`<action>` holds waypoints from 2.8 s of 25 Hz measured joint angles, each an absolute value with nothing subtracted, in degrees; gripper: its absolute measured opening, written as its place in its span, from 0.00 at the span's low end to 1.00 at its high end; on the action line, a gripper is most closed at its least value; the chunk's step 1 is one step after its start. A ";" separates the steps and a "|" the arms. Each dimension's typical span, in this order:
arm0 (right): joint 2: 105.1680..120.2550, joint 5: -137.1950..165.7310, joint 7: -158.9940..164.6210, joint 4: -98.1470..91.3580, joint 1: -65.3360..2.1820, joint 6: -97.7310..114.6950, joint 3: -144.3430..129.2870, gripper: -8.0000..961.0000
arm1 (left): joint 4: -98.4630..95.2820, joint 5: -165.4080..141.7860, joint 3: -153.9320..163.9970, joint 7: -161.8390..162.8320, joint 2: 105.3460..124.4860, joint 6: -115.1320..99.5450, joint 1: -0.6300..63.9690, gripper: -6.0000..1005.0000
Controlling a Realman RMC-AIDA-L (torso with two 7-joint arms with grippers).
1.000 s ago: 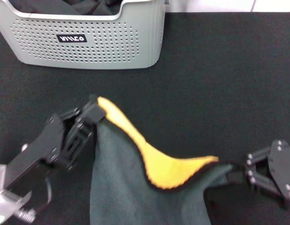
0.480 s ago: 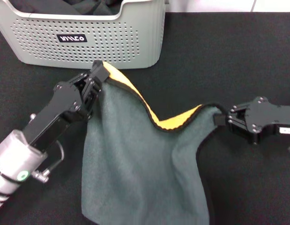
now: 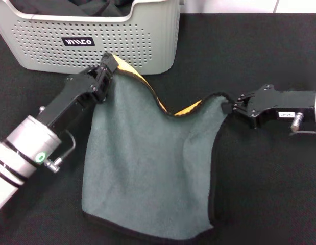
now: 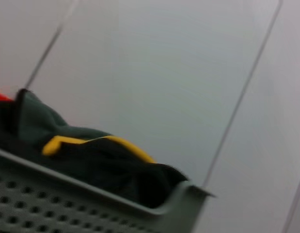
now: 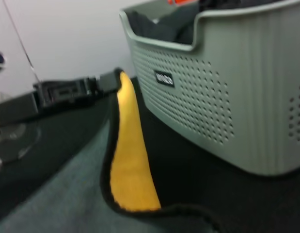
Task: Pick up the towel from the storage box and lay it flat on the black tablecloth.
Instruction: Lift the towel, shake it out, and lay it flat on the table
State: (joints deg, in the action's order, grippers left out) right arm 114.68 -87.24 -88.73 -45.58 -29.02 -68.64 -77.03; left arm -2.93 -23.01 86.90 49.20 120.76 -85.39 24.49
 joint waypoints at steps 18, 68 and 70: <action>115.80 -83.43 -88.71 -38.49 -38.43 -55.97 -78.68 0.02 | -3.47 -19.85 87.19 51.58 120.76 -75.51 26.44 0.02; 115.91 -77.11 -88.46 -40.09 -38.20 -51.85 -76.64 0.02 | -3.43 -16.52 87.36 67.30 120.76 -62.18 29.79 0.01; 116.03 -77.10 -88.45 -40.06 -38.21 -52.08 -76.65 0.02 | -3.43 -16.37 87.36 68.10 120.76 -61.38 29.70 0.01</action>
